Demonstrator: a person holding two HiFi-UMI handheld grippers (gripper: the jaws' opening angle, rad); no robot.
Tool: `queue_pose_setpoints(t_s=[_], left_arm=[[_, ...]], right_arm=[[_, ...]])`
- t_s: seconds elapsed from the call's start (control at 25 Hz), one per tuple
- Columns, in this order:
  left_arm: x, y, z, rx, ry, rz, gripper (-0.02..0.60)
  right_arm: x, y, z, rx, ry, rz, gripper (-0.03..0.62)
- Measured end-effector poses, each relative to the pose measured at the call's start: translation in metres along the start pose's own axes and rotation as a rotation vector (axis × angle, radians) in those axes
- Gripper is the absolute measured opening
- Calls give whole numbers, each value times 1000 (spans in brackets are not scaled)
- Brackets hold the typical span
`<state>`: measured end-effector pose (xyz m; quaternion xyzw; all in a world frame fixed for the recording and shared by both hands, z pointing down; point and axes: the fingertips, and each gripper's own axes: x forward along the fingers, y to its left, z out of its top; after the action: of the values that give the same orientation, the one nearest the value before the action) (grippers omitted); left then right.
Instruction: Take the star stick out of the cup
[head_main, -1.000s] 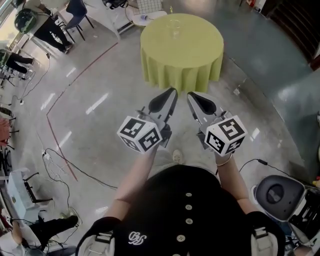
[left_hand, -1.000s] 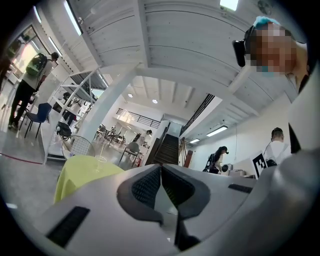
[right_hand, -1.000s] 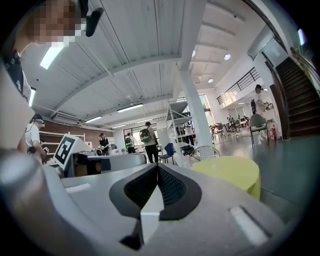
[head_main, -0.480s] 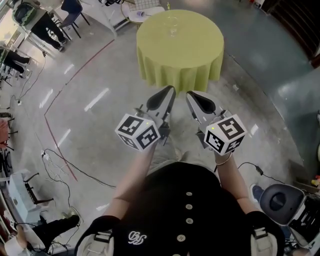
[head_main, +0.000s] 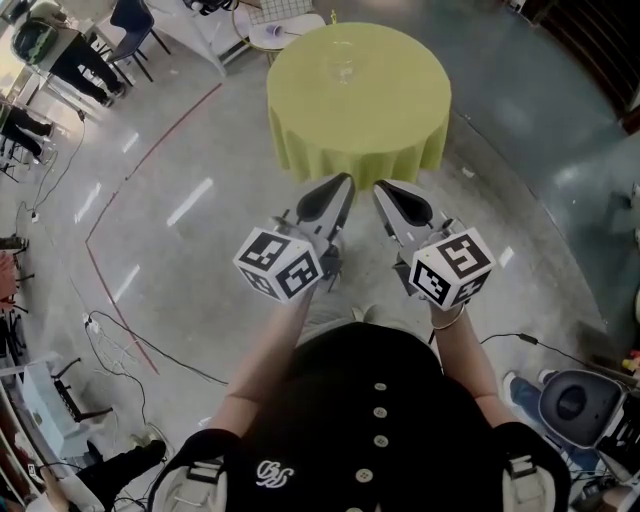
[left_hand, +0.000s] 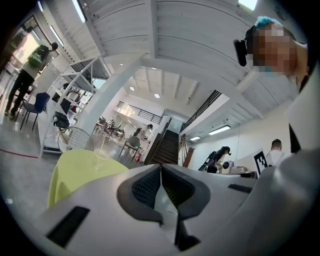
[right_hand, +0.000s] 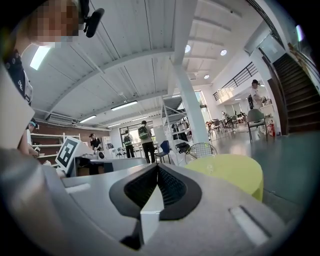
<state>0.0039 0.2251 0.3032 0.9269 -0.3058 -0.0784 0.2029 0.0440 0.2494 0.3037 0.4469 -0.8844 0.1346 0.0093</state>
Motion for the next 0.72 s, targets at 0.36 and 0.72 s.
queue_pose_setpoints(t_s=[0.36, 0.72], left_arm=[[45, 59, 30, 0, 15, -17, 20], [79, 119, 65, 4, 10, -44, 20]], right_arm=[[69, -39, 22, 5, 2, -9, 3], [135, -70, 44, -3, -7, -38, 3]])
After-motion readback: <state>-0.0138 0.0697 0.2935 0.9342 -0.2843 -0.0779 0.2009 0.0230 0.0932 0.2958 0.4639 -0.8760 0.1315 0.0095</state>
